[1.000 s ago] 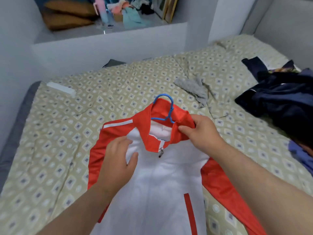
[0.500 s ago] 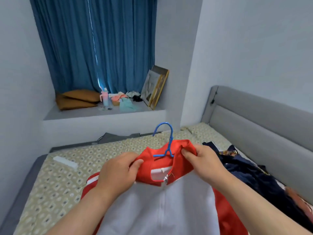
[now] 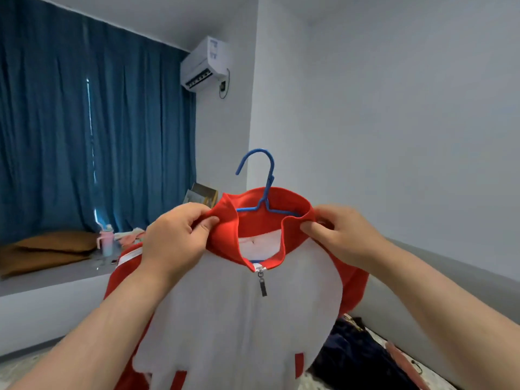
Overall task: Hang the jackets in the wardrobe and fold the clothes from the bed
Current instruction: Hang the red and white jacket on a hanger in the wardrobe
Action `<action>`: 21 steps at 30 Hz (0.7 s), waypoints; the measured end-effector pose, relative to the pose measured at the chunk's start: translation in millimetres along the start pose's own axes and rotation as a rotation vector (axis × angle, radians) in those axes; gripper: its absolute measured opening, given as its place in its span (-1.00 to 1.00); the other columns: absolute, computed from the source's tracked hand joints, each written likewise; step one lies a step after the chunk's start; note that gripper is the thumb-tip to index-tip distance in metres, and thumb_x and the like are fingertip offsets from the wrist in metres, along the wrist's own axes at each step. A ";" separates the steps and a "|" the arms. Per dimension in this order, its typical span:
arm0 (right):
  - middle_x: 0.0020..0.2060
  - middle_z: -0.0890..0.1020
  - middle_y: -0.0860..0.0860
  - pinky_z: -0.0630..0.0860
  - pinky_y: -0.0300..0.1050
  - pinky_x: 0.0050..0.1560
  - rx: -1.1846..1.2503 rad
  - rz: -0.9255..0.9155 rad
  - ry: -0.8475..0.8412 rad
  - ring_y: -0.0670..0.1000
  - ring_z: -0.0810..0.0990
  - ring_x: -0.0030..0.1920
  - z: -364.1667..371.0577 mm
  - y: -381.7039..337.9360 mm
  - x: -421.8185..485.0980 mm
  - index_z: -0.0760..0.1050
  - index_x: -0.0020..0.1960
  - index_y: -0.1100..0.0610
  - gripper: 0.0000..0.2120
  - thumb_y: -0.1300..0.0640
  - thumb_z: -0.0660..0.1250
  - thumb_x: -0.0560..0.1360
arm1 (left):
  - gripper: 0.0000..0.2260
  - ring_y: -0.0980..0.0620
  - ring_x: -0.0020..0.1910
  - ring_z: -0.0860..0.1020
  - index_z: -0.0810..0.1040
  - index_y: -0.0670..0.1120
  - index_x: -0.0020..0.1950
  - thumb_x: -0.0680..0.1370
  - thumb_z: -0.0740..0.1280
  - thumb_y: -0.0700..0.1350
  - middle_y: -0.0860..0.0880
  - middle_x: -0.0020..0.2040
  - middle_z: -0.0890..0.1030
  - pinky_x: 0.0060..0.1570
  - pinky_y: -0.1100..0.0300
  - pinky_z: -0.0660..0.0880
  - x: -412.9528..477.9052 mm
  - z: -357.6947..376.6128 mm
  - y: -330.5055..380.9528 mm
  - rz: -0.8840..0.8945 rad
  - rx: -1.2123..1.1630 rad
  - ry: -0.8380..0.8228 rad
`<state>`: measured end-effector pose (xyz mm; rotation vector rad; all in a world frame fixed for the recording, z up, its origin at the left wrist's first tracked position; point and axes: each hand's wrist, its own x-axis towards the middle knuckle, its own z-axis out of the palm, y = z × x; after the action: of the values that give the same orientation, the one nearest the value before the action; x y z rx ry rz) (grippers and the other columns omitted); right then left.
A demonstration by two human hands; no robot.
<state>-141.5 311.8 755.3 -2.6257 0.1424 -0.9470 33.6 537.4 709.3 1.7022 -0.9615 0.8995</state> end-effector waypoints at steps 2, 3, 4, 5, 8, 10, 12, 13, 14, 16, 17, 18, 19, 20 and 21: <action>-0.28 0.64 0.02 0.47 -0.04 -0.08 -0.084 0.053 0.029 0.02 0.57 -0.19 -23.4 9.9 -15.5 0.58 -0.12 0.15 -0.60 -0.18 0.25 0.58 | -0.80 0.04 -0.30 0.52 0.59 -0.02 -0.24 0.49 0.30 0.06 0.09 -0.32 0.58 -0.26 0.09 0.46 11.0 -0.2 27.6 -0.031 -0.134 0.015; -0.33 0.61 0.04 0.45 -0.01 -0.13 -0.100 0.072 0.075 0.07 0.56 -0.23 -33.9 12.4 -24.1 0.53 -0.18 0.19 -0.46 -0.29 0.19 0.56 | -0.79 0.09 -0.35 0.46 0.56 -0.03 -0.28 0.49 0.31 0.05 0.07 -0.36 0.54 -0.29 0.12 0.41 16.3 0.5 43.2 -0.047 -0.205 0.034; -0.41 0.54 0.03 0.40 0.01 -0.22 -0.124 0.083 0.128 0.09 0.51 -0.30 -45.0 12.6 -32.7 0.46 -0.27 0.20 -0.35 -0.40 0.13 0.51 | -0.79 0.12 -0.38 0.43 0.54 -0.01 -0.31 0.50 0.32 0.03 0.05 -0.39 0.52 -0.31 0.15 0.38 22.0 1.3 60.1 -0.060 -0.267 0.062; -0.49 0.44 0.01 0.32 0.00 -0.30 -0.154 0.090 0.182 0.06 0.42 -0.39 -57.1 12.2 -42.0 0.36 -0.36 0.19 -0.31 -0.45 0.08 0.46 | -0.80 0.14 -0.39 0.41 0.53 0.01 -0.31 0.51 0.33 0.00 0.06 -0.41 0.51 -0.33 0.21 0.36 26.8 2.5 78.2 -0.070 -0.322 0.091; -0.58 0.24 -0.02 0.15 -0.04 -0.39 -0.195 0.128 0.301 -0.02 0.22 -0.49 -97.7 4.7 -68.4 0.21 -0.49 0.13 -0.36 -0.40 0.15 0.43 | -0.79 0.20 -0.39 0.43 0.54 0.05 -0.26 0.58 0.36 -0.12 0.11 -0.36 0.54 -0.33 0.32 0.36 37.3 8.0 134.8 -0.034 -0.424 0.107; -0.58 0.22 -0.05 0.13 -0.06 -0.40 -0.139 0.175 0.331 -0.04 0.18 -0.50 -124.7 2.7 -86.2 0.24 -0.50 0.16 -0.36 -0.28 0.34 0.47 | -0.83 0.19 -0.37 0.46 0.59 -0.01 -0.21 0.58 0.35 -0.09 0.11 -0.35 0.56 -0.29 0.24 0.40 39.8 15.4 169.7 0.035 -0.399 0.008; -0.54 0.26 -0.03 0.16 -0.06 -0.38 -0.042 0.218 0.371 -0.05 0.21 -0.47 -149.3 2.0 -105.6 0.29 -0.49 0.19 -0.41 -0.17 0.45 0.46 | -0.77 0.11 -0.36 0.45 0.59 0.02 -0.24 0.57 0.29 0.04 0.12 -0.38 0.54 -0.27 0.13 0.38 37.3 21.6 199.3 0.083 -0.369 -0.153; -0.54 0.28 -0.04 0.16 -0.07 -0.37 -0.002 0.239 0.394 -0.05 0.22 -0.47 -161.2 2.7 -116.2 0.30 -0.49 0.16 -0.44 -0.13 0.47 0.45 | -0.72 0.10 -0.37 0.42 0.54 0.06 -0.30 0.56 0.24 0.13 0.12 -0.42 0.49 -0.29 0.10 0.35 34.3 24.3 211.1 0.111 -0.363 -0.233; -0.54 0.28 -0.05 0.17 -0.07 -0.37 0.016 0.260 0.414 -0.06 0.23 -0.47 -172.6 4.1 -127.9 0.30 -0.50 0.13 -0.45 -0.11 0.48 0.45 | -0.67 0.08 -0.38 0.40 0.48 0.07 -0.33 0.54 0.19 0.22 0.12 -0.44 0.46 -0.30 0.07 0.33 30.1 27.1 221.6 0.147 -0.344 -0.301; -0.54 0.30 -0.06 0.18 -0.07 -0.37 0.016 0.287 0.436 -0.06 0.24 -0.47 -194.1 8.4 -152.6 0.32 -0.51 0.13 -0.47 -0.09 0.49 0.44 | -0.59 0.04 -0.37 0.41 0.43 0.02 -0.32 0.47 0.13 0.32 0.09 -0.44 0.44 -0.30 0.03 0.35 20.9 35.3 241.0 0.218 -0.248 -0.397; -0.54 0.32 -0.07 0.20 -0.08 -0.37 0.002 0.289 0.434 -0.06 0.26 -0.47 -205.0 10.8 -165.1 0.35 -0.49 0.15 -0.48 -0.09 0.49 0.45 | -0.58 0.02 -0.36 0.42 0.41 -0.01 -0.33 0.46 0.12 0.31 0.07 -0.44 0.44 -0.30 0.04 0.33 16.5 41.0 251.6 0.240 -0.203 -0.415; -0.54 0.32 -0.08 0.21 -0.08 -0.37 -0.020 0.285 0.424 -0.08 0.26 -0.47 -216.5 12.3 -177.3 0.36 -0.48 0.16 -0.49 -0.10 0.47 0.46 | -0.58 -0.01 -0.36 0.44 0.42 -0.03 -0.33 0.48 0.11 0.28 0.06 -0.44 0.45 -0.31 0.04 0.33 13.1 47.6 263.5 0.249 -0.185 -0.410; -0.55 0.32 -0.10 0.21 -0.08 -0.38 -0.053 0.278 0.414 -0.09 0.26 -0.48 -229.0 12.8 -189.4 0.35 -0.47 0.16 -0.48 -0.11 0.45 0.47 | -0.58 -0.06 -0.33 0.46 0.45 -0.06 -0.31 0.50 0.10 0.24 0.04 -0.42 0.48 -0.30 0.03 0.35 10.8 54.3 276.1 0.243 -0.191 -0.392; -0.55 0.30 -0.12 0.20 -0.12 -0.40 -0.096 0.272 0.406 -0.11 0.25 -0.48 -242.7 12.7 -200.8 0.34 -0.46 0.17 -0.48 -0.12 0.43 0.49 | -0.57 -0.11 -0.29 0.50 0.49 -0.10 -0.27 0.51 0.08 0.21 0.02 -0.39 0.53 -0.26 0.00 0.39 8.7 61.3 289.3 0.231 -0.211 -0.367; -0.55 0.31 -0.12 0.20 -0.14 -0.41 -0.138 0.269 0.400 -0.11 0.26 -0.48 -257.0 12.8 -211.6 0.34 -0.43 0.20 -0.47 -0.12 0.41 0.51 | -0.55 -0.16 -0.25 0.53 0.52 -0.13 -0.23 0.51 0.07 0.21 -0.03 -0.34 0.57 -0.22 -0.03 0.43 7.1 68.2 302.0 0.220 -0.239 -0.342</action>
<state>-467.9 270.3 808.2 -2.4158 0.6618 -1.3887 -224.8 398.7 808.9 1.5921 -1.4477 0.6087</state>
